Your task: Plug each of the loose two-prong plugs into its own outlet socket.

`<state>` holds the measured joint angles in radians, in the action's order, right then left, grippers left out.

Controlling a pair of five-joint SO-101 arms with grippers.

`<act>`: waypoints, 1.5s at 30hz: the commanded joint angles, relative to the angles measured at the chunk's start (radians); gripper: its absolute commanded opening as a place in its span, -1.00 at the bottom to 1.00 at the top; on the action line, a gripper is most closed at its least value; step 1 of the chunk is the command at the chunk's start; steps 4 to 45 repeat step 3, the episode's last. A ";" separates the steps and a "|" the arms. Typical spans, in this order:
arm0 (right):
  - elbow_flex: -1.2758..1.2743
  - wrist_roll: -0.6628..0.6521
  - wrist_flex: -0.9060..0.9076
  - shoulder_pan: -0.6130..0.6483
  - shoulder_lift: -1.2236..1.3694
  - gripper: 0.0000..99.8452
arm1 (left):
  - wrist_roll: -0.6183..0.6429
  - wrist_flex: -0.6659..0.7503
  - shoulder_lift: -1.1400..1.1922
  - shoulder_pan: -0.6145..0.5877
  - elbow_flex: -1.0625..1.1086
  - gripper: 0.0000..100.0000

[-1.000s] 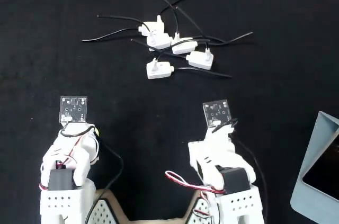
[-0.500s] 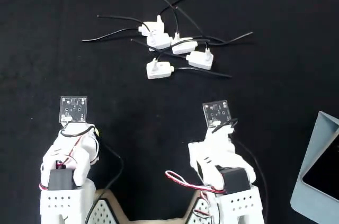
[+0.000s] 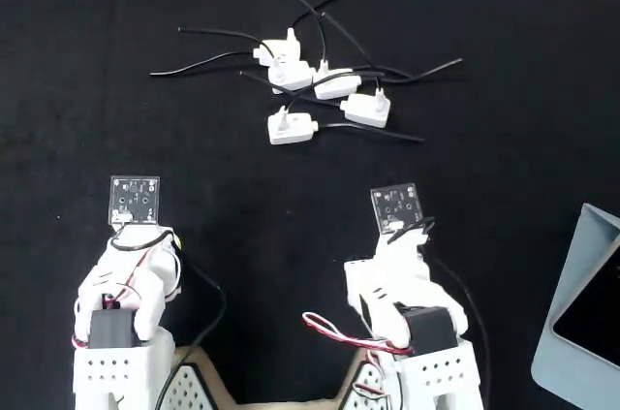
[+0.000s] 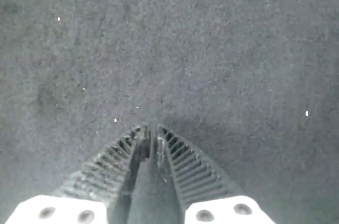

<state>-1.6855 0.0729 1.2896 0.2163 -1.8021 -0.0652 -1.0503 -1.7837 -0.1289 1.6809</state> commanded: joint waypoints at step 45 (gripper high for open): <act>0.002 -0.006 0.006 -0.011 -0.076 -0.97 | -0.002 -0.008 0.005 0.002 0.021 -0.94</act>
